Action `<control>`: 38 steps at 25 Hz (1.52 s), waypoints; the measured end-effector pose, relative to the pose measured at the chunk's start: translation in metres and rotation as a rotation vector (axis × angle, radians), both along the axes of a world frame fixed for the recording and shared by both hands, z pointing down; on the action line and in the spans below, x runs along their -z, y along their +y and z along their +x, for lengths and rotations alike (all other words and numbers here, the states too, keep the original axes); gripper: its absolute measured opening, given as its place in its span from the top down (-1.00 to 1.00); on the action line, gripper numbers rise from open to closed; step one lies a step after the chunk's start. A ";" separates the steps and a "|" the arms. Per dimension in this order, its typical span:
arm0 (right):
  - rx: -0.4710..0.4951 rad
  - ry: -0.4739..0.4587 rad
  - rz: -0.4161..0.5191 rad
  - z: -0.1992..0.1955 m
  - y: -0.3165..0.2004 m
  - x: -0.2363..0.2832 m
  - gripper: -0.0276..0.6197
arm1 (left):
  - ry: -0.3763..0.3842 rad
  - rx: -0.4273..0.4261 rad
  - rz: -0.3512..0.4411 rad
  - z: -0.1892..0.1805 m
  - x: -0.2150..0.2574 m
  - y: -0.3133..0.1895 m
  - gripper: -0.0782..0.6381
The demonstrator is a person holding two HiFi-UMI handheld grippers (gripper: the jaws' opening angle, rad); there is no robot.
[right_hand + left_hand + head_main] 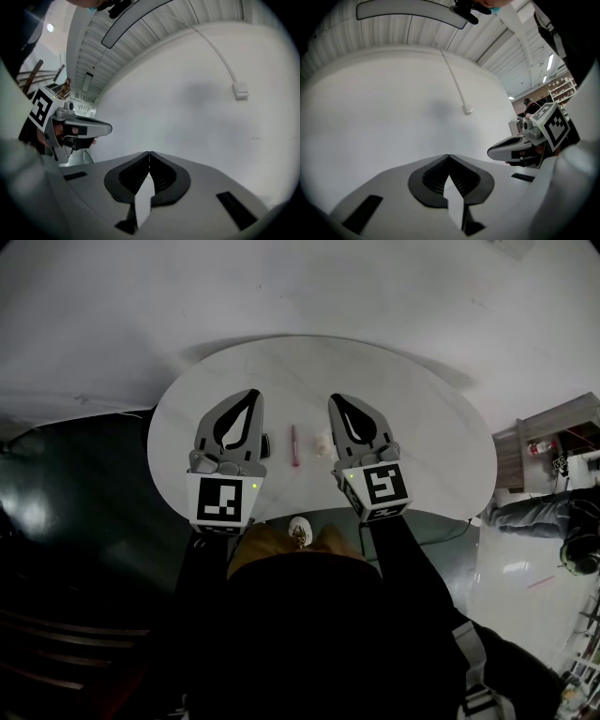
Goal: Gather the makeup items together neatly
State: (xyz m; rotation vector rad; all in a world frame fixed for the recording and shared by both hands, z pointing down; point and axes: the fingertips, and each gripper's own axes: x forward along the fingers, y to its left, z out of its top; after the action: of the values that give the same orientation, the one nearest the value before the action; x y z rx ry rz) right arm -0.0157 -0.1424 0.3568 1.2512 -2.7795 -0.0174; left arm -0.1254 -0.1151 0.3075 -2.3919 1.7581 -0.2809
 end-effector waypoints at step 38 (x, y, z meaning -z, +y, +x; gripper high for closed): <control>0.017 0.037 0.064 -0.006 -0.016 0.013 0.83 | 0.009 0.017 0.014 -0.011 0.006 -0.016 0.74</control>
State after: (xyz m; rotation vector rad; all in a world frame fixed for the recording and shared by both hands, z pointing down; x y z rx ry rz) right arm -0.0218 -0.1585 0.3434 1.2281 -2.7786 -0.1301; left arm -0.1365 -0.1311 0.3015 -2.3732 1.7784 -0.2593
